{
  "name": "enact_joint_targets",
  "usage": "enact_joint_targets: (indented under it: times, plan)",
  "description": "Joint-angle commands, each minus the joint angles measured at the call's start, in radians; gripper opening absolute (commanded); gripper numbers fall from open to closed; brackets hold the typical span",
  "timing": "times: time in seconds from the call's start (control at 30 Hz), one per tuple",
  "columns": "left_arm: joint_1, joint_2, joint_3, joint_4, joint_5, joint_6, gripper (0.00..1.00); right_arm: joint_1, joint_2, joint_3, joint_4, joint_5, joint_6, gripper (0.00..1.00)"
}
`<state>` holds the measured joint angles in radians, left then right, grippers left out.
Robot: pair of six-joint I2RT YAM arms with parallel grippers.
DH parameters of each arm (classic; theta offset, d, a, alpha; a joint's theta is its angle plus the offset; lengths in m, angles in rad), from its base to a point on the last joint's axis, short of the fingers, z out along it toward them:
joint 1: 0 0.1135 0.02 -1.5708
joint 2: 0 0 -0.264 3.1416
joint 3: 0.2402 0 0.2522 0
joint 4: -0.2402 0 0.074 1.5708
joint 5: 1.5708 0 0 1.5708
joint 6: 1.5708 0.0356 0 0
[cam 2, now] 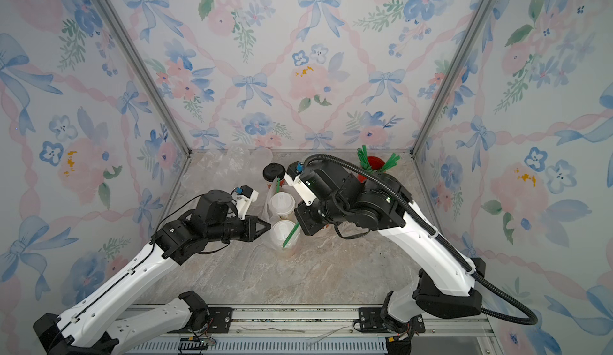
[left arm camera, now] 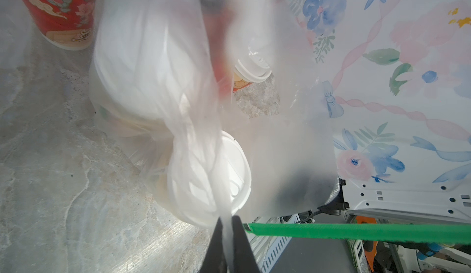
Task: Pack milk tea into plastic carrier bags
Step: Place the straw in the plastic carrier bag.
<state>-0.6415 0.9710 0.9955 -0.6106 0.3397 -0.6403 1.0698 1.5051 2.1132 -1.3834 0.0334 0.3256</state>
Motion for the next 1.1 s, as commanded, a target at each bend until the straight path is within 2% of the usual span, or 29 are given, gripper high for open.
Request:
enact_joint_targets:
  times: [0.0,0.43,0.5,0.53,0.6,0.77,0.87,1.07]
  plan:
    - [-0.005,-0.018,-0.018,-0.009,0.016,-0.005,0.07,0.016,-0.002,-0.018,-0.016,-0.033,0.016,0.07]
    - [-0.004,-0.019,-0.018,-0.007,0.014,-0.015,0.06,0.019,0.060,-0.004,-0.022,-0.014,-0.004,0.08]
    - [-0.005,-0.019,-0.022,-0.008,0.015,-0.017,0.14,0.020,0.063,0.018,-0.022,-0.022,-0.005,0.08]
    - [-0.006,-0.021,-0.022,-0.008,0.016,-0.020,0.22,0.020,0.060,0.029,-0.019,-0.023,-0.006,0.08]
    - [-0.005,-0.028,-0.023,-0.008,0.016,-0.024,0.29,0.020,0.055,0.049,-0.020,-0.013,-0.007,0.07]
    - [-0.005,-0.050,-0.031,-0.008,0.037,-0.030,0.33,0.020,0.049,0.069,-0.016,-0.010,-0.007,0.07]
    - [-0.006,-0.061,-0.039,-0.008,0.053,-0.032,0.28,0.020,0.048,0.070,-0.004,-0.010,-0.008,0.07]
    - [-0.008,-0.082,-0.038,-0.008,0.084,-0.021,0.08,0.019,0.070,0.044,0.021,-0.028,-0.020,0.07]
